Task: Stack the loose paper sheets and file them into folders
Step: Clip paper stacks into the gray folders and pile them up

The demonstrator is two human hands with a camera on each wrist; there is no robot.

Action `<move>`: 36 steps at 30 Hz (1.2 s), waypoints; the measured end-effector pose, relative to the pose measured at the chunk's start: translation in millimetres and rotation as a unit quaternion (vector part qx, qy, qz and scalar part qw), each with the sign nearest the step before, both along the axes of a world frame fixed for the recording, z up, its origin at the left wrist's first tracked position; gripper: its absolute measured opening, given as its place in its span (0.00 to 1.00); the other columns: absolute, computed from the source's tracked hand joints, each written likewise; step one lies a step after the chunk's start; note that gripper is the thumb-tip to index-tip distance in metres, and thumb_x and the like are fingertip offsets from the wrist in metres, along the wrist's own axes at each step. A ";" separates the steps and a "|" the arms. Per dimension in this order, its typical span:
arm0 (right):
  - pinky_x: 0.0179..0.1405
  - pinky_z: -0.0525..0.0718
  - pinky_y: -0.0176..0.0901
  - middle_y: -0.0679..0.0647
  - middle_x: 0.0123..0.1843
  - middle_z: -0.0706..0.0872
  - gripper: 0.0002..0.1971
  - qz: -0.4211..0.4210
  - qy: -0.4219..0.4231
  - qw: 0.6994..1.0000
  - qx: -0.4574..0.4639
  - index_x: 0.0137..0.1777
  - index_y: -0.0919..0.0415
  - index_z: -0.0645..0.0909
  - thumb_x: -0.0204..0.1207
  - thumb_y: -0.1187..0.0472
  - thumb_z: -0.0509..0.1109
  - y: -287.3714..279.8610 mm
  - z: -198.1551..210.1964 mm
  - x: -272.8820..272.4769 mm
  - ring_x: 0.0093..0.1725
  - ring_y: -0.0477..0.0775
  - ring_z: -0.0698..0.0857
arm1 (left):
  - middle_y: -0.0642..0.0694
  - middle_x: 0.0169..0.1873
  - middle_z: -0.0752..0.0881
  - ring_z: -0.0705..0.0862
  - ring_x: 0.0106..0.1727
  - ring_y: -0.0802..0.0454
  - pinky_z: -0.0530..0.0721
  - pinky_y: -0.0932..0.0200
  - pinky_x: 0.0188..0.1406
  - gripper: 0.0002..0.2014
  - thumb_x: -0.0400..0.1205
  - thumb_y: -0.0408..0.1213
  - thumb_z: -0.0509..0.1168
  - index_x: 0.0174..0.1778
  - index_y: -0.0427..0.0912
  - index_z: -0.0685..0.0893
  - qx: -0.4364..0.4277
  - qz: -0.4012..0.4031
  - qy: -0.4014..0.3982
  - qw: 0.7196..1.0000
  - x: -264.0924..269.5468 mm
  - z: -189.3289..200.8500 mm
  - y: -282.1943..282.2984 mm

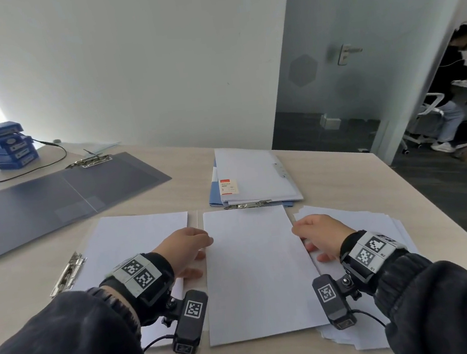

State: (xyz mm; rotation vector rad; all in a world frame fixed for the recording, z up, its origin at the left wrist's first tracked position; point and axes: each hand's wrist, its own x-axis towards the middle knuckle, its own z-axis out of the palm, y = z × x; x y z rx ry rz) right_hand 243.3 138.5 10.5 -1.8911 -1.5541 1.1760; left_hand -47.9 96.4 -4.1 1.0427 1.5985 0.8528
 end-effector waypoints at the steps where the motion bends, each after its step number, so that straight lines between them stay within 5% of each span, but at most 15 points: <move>1: 0.41 0.82 0.45 0.58 0.59 0.88 0.07 0.003 -0.003 1.000 0.000 0.56 0.48 0.83 0.82 0.51 0.68 -0.2 1.1 -0.7 0.47 0.51 0.85 | 0.44 0.60 0.86 0.85 0.59 0.47 0.92 0.48 0.44 0.09 0.85 0.39 0.69 0.60 0.47 0.85 -0.002 -0.002 0.003 1.000 -0.4 0.1 0.8; 5: 0.42 0.81 0.44 0.57 0.56 0.86 0.09 0.016 -0.011 1.000 0.004 0.59 0.48 0.82 0.82 0.50 0.68 4.8 6.9 -2.0 0.48 0.51 0.84 | 0.46 0.60 0.85 0.85 0.59 0.48 0.92 0.47 0.45 0.12 0.85 0.41 0.68 0.64 0.47 0.84 0.000 -0.019 0.048 0.999 -4.6 3.9 10.0; 10: 0.47 0.83 0.47 0.52 0.61 0.87 0.09 0.000 0.035 0.999 0.020 0.57 0.48 0.84 0.81 0.49 0.69 21.0 17.9 -8.4 0.50 0.51 0.86 | 0.54 0.56 0.85 0.85 0.53 0.52 0.88 0.55 0.47 0.16 0.85 0.45 0.67 0.70 0.50 0.82 0.050 -0.083 0.209 0.973 -4.8 14.7 30.7; 15: 0.45 0.83 0.48 0.56 0.64 0.86 0.11 -0.028 0.143 0.989 -0.016 0.61 0.55 0.82 0.83 0.53 0.69 38.0 17.8 -30.0 0.50 0.55 0.85 | 0.55 0.76 0.78 0.78 0.72 0.52 0.74 0.57 0.70 0.23 0.83 0.50 0.70 0.75 0.56 0.79 0.059 -0.164 0.324 0.930 -0.3 10.8 52.3; 21: 0.45 0.85 0.50 0.56 0.65 0.80 0.07 -0.083 0.209 0.974 -0.028 0.60 0.51 0.81 0.83 0.57 0.69 58.2 -4.2 -56.9 0.52 0.57 0.85 | 0.53 0.76 0.73 0.80 0.67 0.52 0.79 0.57 0.66 0.31 0.75 0.48 0.78 0.75 0.58 0.79 0.038 -0.216 0.390 0.894 -1.3 -6.7 62.3; 24: 0.50 0.86 0.53 0.54 0.67 0.79 0.18 -0.089 0.209 0.974 -0.011 0.71 0.49 0.75 0.83 0.59 0.67 68.4 -9.0 -64.3 0.57 0.57 0.85 | 0.54 0.76 0.70 0.80 0.66 0.51 0.81 0.55 0.67 0.31 0.73 0.47 0.78 0.74 0.58 0.80 0.033 -0.221 0.391 0.893 -1.5 -10.1 65.3; 28: 0.58 0.85 0.54 0.50 0.59 0.82 0.29 -0.060 0.133 0.988 0.047 0.80 0.47 0.66 0.81 0.60 0.66 80.3 -2.2 -71.4 0.59 0.54 0.83 | 0.54 0.77 0.68 0.79 0.67 0.51 0.80 0.55 0.67 0.32 0.73 0.47 0.79 0.74 0.59 0.79 0.033 -0.224 0.375 0.899 -5.2 -11.5 67.9; 32: 0.50 0.80 0.37 0.51 0.80 0.75 0.33 0.067 -0.033 0.990 0.118 0.87 0.51 0.59 0.83 0.62 0.63 85.2 4.7 -86.1 0.62 0.52 0.81 | 0.54 0.77 0.68 0.79 0.67 0.51 0.81 0.54 0.68 0.32 0.73 0.47 0.79 0.74 0.60 0.79 0.034 -0.222 0.362 0.905 -7.8 -14.3 68.7; 36: 0.77 0.73 0.46 0.50 0.86 0.68 0.34 0.201 -0.167 0.959 0.108 0.88 0.48 0.55 0.83 0.64 0.58 87.2 7.5 -105.4 0.79 0.56 0.73 | 0.55 0.76 0.68 0.79 0.66 0.51 0.81 0.54 0.68 0.31 0.73 0.47 0.79 0.73 0.60 0.80 0.039 -0.223 0.352 0.908 -8.9 -16.1 69.2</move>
